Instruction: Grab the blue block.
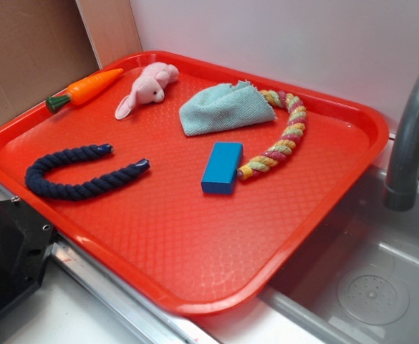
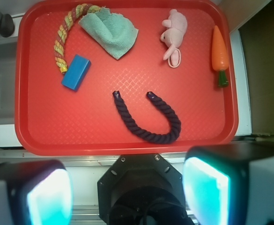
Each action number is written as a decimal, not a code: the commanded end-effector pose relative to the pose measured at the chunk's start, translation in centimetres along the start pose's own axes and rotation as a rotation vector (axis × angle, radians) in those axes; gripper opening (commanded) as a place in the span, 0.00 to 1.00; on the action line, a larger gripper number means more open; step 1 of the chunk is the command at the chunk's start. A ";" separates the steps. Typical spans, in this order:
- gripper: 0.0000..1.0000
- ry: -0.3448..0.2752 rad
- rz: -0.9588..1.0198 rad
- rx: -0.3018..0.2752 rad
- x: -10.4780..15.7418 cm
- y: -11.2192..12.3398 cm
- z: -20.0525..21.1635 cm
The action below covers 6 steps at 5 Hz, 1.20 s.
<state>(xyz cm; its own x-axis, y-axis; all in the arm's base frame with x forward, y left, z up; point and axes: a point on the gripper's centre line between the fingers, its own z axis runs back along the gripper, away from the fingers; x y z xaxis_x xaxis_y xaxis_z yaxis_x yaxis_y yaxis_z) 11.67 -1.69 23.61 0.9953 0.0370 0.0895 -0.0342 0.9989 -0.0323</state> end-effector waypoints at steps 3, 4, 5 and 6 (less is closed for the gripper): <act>1.00 -0.016 0.313 -0.023 3.3 -2.9 -3.4; 1.00 -0.068 0.385 -0.004 4.9 -4.7 -5.1; 1.00 -0.126 0.472 -0.063 6.6 -6.5 -7.8; 1.00 -0.136 0.539 -0.064 7.6 -7.7 -10.3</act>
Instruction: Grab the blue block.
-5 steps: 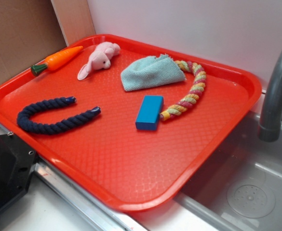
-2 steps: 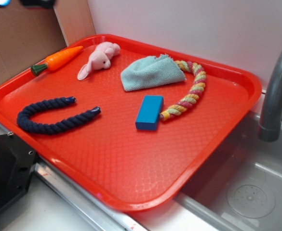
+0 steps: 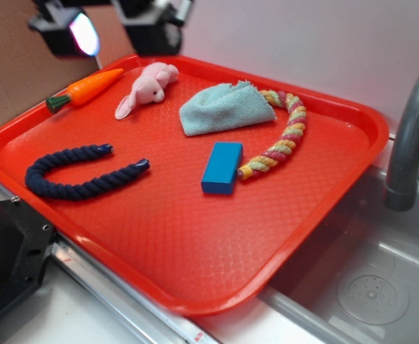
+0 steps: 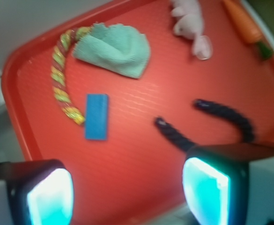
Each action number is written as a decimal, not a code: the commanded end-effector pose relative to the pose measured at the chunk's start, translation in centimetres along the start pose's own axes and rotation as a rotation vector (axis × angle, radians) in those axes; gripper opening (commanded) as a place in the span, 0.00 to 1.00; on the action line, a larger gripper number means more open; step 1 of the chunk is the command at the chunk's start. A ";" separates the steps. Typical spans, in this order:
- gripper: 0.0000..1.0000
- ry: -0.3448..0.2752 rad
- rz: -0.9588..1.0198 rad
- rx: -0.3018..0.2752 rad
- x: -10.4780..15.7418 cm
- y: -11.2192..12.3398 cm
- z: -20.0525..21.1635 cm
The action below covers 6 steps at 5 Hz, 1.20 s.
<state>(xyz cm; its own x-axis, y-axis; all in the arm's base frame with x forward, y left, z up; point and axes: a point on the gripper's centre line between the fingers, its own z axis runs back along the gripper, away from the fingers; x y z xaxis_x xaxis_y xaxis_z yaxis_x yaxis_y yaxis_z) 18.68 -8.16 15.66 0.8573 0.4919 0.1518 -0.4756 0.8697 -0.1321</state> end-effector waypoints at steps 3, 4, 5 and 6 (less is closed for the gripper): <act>1.00 0.000 0.049 0.075 0.2 -4.1 -9.3; 1.00 0.016 0.019 0.110 0.1 -4.1 -12.0; 1.00 0.015 0.016 0.145 0.6 -3.3 -14.0; 1.00 0.031 0.011 0.150 1.0 -2.4 -15.2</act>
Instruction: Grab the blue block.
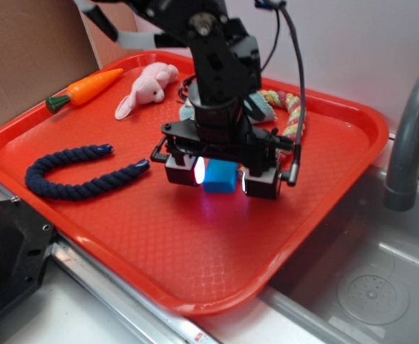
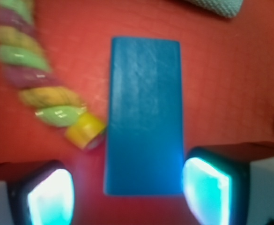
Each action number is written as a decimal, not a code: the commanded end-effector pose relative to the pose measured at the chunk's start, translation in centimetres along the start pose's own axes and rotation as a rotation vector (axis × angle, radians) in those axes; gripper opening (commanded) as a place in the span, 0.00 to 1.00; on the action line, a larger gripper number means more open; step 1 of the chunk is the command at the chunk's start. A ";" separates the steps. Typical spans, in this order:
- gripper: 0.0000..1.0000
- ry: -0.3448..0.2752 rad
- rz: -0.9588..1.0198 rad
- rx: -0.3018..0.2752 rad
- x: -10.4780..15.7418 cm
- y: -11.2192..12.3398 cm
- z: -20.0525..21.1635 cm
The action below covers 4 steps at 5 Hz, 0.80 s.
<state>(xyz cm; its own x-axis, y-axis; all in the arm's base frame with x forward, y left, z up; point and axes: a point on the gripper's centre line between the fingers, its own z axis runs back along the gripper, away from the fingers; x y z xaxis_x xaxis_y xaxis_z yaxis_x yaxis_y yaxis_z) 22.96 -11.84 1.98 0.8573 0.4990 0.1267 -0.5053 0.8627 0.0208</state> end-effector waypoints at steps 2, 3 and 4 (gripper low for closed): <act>0.00 0.025 0.021 -0.013 1.8 1.6 -1.3; 0.00 0.031 0.022 -0.012 2.2 1.7 -1.3; 0.00 0.053 -0.009 -0.028 2.3 1.9 0.0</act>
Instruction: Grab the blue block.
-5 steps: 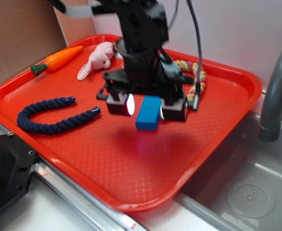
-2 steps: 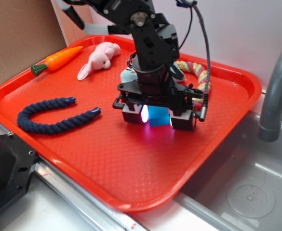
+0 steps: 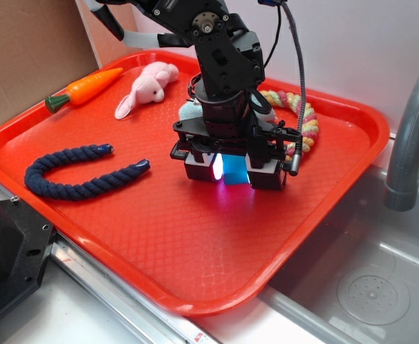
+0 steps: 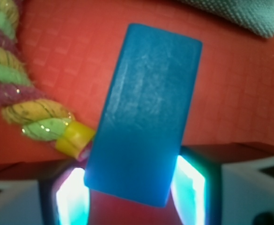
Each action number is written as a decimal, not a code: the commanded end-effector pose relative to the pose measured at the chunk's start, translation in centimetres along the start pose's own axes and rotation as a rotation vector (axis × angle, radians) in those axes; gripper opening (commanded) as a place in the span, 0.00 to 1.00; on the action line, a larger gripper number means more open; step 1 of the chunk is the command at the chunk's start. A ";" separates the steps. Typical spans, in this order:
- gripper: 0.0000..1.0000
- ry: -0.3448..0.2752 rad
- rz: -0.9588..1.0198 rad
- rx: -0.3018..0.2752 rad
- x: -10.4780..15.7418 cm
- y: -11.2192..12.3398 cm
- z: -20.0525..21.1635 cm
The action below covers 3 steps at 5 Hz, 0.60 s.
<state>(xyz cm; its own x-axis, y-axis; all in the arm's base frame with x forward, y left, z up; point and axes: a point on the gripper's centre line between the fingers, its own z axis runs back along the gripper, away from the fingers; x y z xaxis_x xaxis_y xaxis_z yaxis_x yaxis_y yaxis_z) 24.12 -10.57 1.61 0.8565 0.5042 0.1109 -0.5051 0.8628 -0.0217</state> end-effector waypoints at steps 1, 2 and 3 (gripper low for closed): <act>0.00 0.039 -0.106 0.006 0.8 1.9 5.3; 0.00 0.049 -0.162 -0.029 1.6 3.5 9.5; 0.00 0.065 -0.239 -0.026 2.7 5.5 12.1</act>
<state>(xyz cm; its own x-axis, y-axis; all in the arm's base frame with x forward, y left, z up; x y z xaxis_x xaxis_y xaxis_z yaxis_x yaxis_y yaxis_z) 21.13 -5.21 12.39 0.9594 0.2820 -0.0012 -0.2820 0.9594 0.0041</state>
